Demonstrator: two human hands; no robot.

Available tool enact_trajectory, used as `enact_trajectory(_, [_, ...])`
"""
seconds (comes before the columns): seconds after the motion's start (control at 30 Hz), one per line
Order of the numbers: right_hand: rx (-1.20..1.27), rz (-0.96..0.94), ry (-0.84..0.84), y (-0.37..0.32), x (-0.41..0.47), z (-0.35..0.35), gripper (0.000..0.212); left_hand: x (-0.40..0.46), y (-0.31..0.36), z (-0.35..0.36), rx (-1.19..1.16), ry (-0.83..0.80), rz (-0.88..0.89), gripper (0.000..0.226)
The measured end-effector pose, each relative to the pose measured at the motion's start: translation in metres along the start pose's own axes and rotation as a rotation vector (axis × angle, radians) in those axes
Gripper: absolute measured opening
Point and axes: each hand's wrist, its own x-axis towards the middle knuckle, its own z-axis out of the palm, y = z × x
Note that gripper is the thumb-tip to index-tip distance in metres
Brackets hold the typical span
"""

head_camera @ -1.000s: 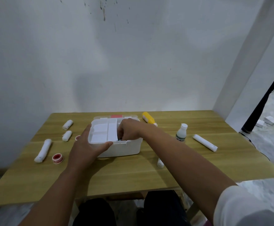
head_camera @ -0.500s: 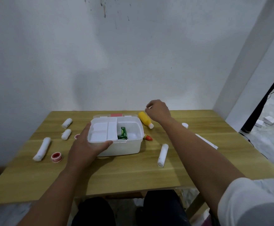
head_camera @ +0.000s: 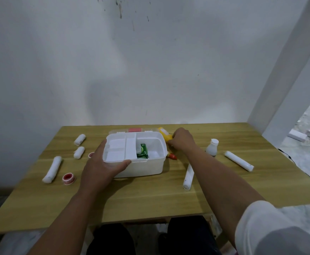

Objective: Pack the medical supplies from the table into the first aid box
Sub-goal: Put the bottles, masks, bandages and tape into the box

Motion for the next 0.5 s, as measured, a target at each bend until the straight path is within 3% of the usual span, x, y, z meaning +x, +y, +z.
enact_trajectory(0.13, [0.142,0.019,0.119,-0.002,0.009,-0.024,0.021,-0.001,0.000,-0.001,0.003,-0.007,-0.009,0.124])
enact_trajectory(0.3, [0.224,-0.108,0.210,-0.038,0.007,-0.083,0.033,0.000,0.002,0.001,0.015,0.017,-0.010,0.113])
enact_trajectory(0.5, [0.205,-0.312,0.171,-0.094,-0.015,-0.133,0.034,-0.001,-0.001,-0.001,0.009,0.010,-0.008,0.114])
